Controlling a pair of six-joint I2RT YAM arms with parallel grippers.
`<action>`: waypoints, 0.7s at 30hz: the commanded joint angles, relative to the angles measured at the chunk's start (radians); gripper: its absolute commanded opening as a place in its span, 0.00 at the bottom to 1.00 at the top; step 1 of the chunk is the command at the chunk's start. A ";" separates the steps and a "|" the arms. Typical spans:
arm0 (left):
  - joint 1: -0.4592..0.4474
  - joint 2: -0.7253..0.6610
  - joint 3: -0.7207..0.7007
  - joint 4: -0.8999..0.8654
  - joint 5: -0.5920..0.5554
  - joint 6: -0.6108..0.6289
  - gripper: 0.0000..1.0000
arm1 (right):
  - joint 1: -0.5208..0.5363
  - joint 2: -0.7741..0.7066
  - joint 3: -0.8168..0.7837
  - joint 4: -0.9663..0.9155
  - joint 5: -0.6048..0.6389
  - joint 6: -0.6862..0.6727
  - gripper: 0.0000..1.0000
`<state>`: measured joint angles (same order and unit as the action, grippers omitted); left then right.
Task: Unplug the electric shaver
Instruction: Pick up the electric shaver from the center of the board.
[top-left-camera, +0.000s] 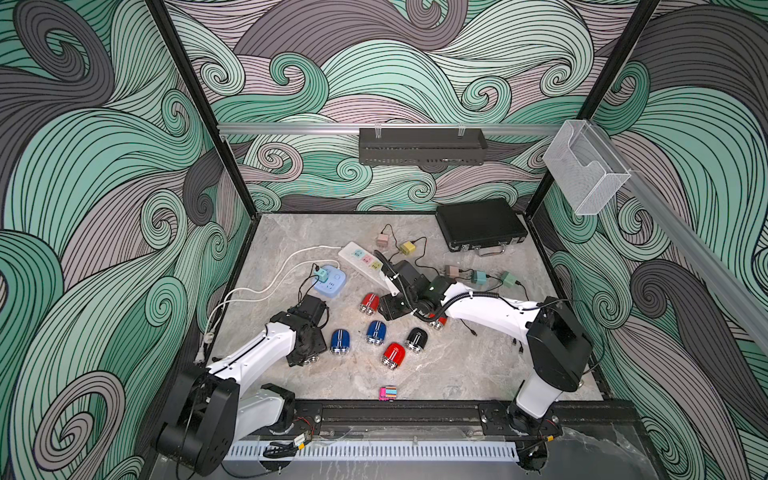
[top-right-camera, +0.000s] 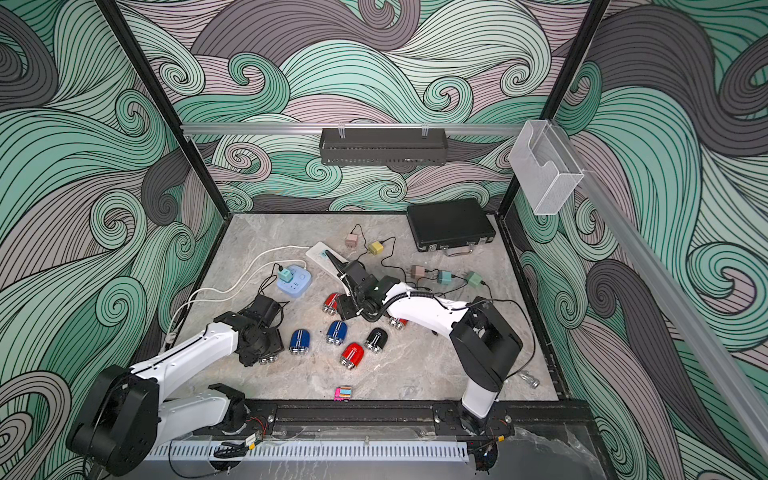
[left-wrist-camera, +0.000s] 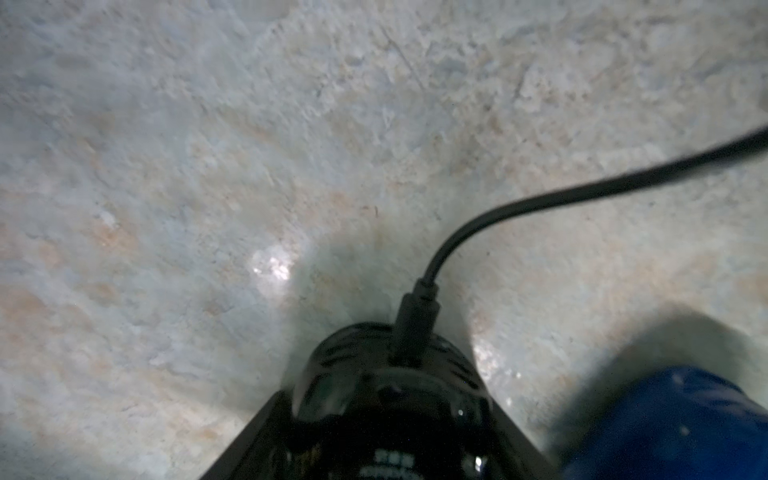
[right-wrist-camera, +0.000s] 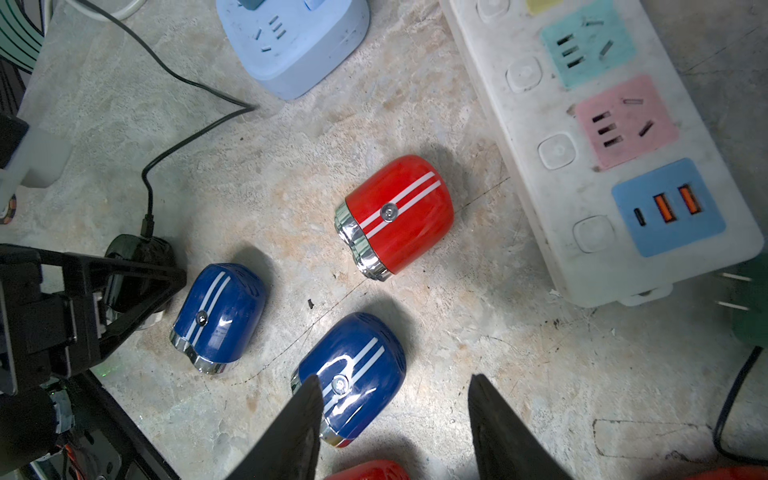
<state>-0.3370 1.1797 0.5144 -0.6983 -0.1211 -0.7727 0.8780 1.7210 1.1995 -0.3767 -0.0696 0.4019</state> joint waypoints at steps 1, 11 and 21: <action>-0.010 0.023 0.016 0.033 0.031 0.013 0.64 | 0.006 0.013 -0.006 0.012 0.011 0.015 0.57; -0.011 -0.011 0.016 0.047 0.042 0.041 0.56 | 0.003 0.025 0.008 0.010 0.011 0.003 0.57; -0.011 -0.059 0.048 0.043 0.084 0.123 0.49 | 0.002 0.060 0.049 0.084 -0.117 0.033 0.53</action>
<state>-0.3374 1.1275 0.5228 -0.6540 -0.0563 -0.6903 0.8776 1.7672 1.2125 -0.3405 -0.1219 0.4091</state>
